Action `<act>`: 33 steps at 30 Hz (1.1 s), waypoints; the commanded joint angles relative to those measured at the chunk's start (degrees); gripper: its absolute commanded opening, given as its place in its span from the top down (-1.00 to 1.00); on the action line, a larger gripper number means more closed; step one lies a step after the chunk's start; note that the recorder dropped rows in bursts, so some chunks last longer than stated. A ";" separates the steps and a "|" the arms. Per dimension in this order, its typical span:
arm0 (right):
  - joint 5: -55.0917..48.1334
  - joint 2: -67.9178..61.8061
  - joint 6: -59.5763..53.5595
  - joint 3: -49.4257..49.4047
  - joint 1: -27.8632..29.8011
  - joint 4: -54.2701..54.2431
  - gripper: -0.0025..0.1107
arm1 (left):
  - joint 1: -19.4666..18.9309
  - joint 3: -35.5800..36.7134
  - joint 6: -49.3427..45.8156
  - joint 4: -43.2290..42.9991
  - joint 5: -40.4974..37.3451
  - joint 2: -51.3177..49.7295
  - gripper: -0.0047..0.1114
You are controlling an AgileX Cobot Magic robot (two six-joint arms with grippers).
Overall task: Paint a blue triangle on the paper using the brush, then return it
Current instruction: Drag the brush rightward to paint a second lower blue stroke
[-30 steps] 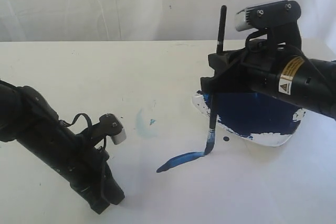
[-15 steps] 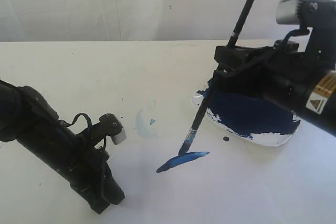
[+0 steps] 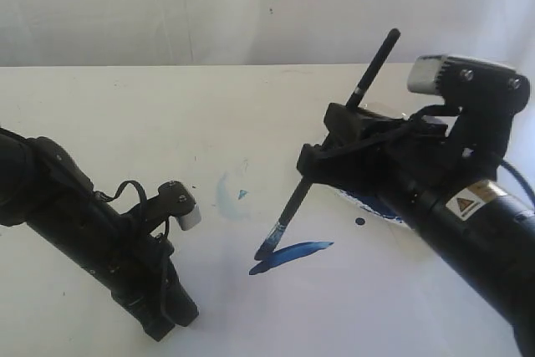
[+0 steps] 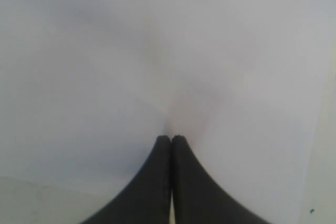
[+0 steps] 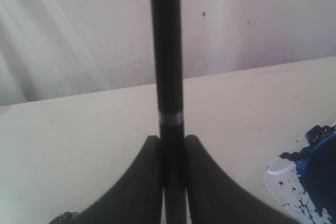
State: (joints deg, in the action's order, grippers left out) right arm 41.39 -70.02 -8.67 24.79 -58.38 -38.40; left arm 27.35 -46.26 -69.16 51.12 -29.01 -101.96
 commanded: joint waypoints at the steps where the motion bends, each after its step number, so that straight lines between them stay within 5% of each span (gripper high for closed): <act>1: 4.02 -3.34 -1.27 -0.24 -2.19 -4.06 0.96 | -0.05 0.49 -0.05 0.34 -0.94 -0.08 0.92; 33: 0.72 -4.02 -2.99 -0.24 -2.69 -10.65 0.96 | -0.05 0.49 -0.05 0.34 -0.94 -0.08 0.92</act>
State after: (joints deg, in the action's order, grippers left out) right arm 42.65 -74.01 -9.91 24.79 -61.02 -47.69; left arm 27.35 -46.26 -69.16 51.12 -29.01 -101.96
